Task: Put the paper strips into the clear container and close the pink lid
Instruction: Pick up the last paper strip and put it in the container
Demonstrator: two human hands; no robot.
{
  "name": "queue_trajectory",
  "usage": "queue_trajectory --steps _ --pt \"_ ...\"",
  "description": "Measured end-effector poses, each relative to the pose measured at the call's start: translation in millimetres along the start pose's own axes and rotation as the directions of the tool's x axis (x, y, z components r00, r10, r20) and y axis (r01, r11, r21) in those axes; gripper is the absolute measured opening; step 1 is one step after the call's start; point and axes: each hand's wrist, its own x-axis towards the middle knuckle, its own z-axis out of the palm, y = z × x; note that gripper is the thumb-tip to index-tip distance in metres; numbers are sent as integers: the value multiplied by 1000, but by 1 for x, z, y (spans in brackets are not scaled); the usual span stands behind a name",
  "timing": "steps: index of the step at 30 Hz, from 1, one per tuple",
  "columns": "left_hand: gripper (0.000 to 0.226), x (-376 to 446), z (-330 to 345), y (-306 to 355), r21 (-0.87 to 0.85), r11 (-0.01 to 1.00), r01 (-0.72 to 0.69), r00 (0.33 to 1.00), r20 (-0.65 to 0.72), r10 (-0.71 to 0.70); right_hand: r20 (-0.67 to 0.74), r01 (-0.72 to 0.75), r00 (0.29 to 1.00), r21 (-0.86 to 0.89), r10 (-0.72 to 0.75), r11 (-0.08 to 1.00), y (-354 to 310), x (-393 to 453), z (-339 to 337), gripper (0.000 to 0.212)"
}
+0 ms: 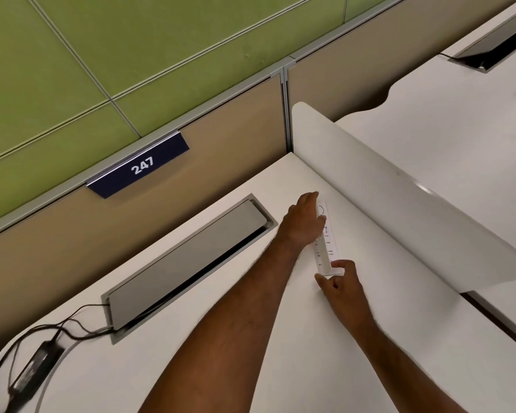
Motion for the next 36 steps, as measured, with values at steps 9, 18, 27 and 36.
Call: queue_trajectory --steps 9,18,27,36 --pt "56 37 8 -14 -71 996 50 998 40 -47 34 -19 999 -2 19 1000 -1 9 5 29" --pt "56 31 4 -12 -146 989 34 999 -21 -37 68 58 996 -67 -53 996 -5 8 11 21" --pt "59 -13 -15 -16 -368 930 15 969 -223 -104 89 150 987 -245 -132 958 -16 -19 6 48" --pt "56 -84 -51 -31 -620 783 -46 855 -431 -290 134 285 958 -319 -255 904 -43 -56 7 37"
